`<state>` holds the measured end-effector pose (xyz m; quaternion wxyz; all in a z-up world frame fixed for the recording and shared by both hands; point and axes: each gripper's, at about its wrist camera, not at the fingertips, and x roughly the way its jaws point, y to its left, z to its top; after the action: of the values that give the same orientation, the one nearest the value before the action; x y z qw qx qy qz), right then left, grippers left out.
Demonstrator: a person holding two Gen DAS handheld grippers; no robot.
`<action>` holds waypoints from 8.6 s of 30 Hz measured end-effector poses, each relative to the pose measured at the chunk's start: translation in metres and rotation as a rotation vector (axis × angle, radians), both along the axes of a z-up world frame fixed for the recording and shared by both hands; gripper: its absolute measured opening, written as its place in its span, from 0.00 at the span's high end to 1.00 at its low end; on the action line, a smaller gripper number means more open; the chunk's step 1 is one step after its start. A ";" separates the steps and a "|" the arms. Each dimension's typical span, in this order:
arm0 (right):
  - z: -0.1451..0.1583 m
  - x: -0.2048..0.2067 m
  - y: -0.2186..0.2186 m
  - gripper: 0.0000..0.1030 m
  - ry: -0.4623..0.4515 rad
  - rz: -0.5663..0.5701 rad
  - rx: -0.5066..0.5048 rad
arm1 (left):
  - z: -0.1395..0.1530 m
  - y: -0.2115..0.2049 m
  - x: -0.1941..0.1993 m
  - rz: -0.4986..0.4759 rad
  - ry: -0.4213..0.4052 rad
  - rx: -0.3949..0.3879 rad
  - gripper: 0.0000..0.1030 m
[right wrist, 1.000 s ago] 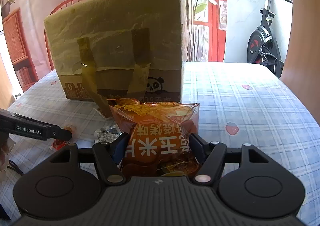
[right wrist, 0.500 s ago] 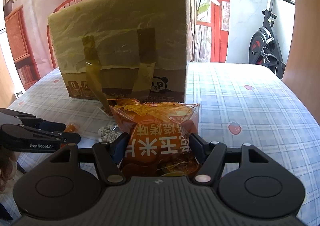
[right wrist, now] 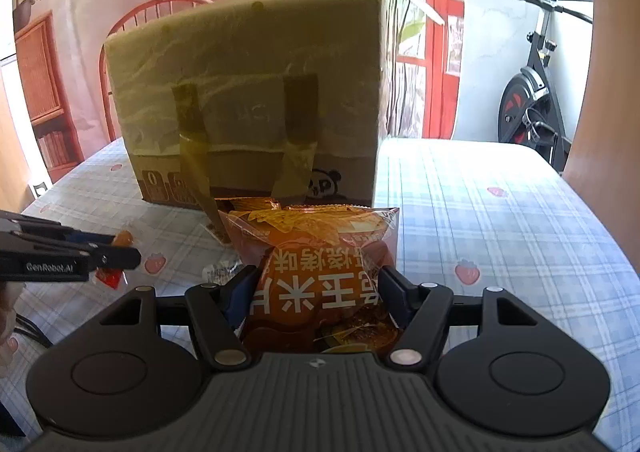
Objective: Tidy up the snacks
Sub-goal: 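Lift the sausage packet and corn-chip bag and carry them over the box, then drop the sausage packet and corn-chip bag into the box, opening both grippers, then lower both grippers back toward the table in front of the box, then position the right gripper over the silver foil packet while the left approaches the red meat packet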
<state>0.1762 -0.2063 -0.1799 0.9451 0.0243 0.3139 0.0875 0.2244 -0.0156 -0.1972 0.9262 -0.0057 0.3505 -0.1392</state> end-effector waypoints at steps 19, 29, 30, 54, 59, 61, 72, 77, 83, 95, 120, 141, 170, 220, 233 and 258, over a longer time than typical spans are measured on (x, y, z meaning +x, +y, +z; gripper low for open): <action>0.127 0.016 -0.005 0.34 -0.306 0.054 0.048 | 0.134 0.021 0.013 -0.040 -0.315 -0.120 0.72; 0.180 0.117 0.002 0.34 -0.376 0.054 0.003 | 0.177 0.016 0.095 -0.017 -0.304 -0.155 0.71; 0.179 0.128 0.004 0.35 -0.366 0.050 -0.014 | 0.177 0.016 0.106 -0.017 -0.293 -0.143 0.71; 0.139 0.259 0.071 0.40 -0.025 0.065 -0.130 | 0.144 0.018 0.180 0.008 -0.175 -0.070 0.68; 0.136 0.271 0.061 0.39 0.007 0.022 -0.088 | 0.144 0.018 0.184 -0.013 -0.157 -0.074 0.65; 0.138 0.270 0.059 0.35 -0.005 -0.001 -0.088 | 0.145 0.018 0.183 -0.023 -0.159 -0.074 0.46; 0.156 0.199 0.026 0.13 -0.195 -0.006 0.044 | 0.152 0.026 0.130 -0.031 -0.255 -0.110 0.37; 0.158 0.153 0.012 0.13 -0.260 0.015 0.080 | 0.157 0.037 0.095 -0.028 -0.287 -0.139 0.37; 0.148 0.102 -0.004 0.13 -0.338 0.050 0.149 | 0.144 0.056 0.057 0.009 -0.283 -0.192 0.37; 0.068 0.062 0.006 0.13 -0.212 0.063 0.108 | 0.074 0.050 0.037 0.048 -0.130 -0.192 0.37; -0.054 0.057 0.046 0.04 0.026 0.267 -0.063 | 0.021 0.036 0.033 0.055 0.033 -0.160 0.37; -0.059 0.063 0.039 0.23 0.048 0.214 -0.024 | 0.003 0.022 0.049 0.017 0.126 -0.167 0.37; -0.059 0.067 0.026 0.24 0.065 0.097 -0.014 | -0.034 -0.065 0.113 -0.042 0.110 0.013 0.40; -0.059 0.067 0.023 0.24 0.073 0.093 0.010 | -0.022 -0.055 0.123 -0.454 0.070 0.044 0.65; -0.059 0.069 0.024 0.24 0.076 0.095 0.001 | -0.027 -0.029 0.118 -0.464 0.131 -0.067 0.55; -0.059 0.068 0.023 0.24 0.076 0.095 0.002 | -0.014 -0.012 0.056 -0.422 0.118 0.020 0.43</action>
<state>0.2446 -0.1828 -0.2386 0.9272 0.0135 0.3503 0.1316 0.2802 -0.0278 -0.2112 0.8543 0.0691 0.3990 -0.3259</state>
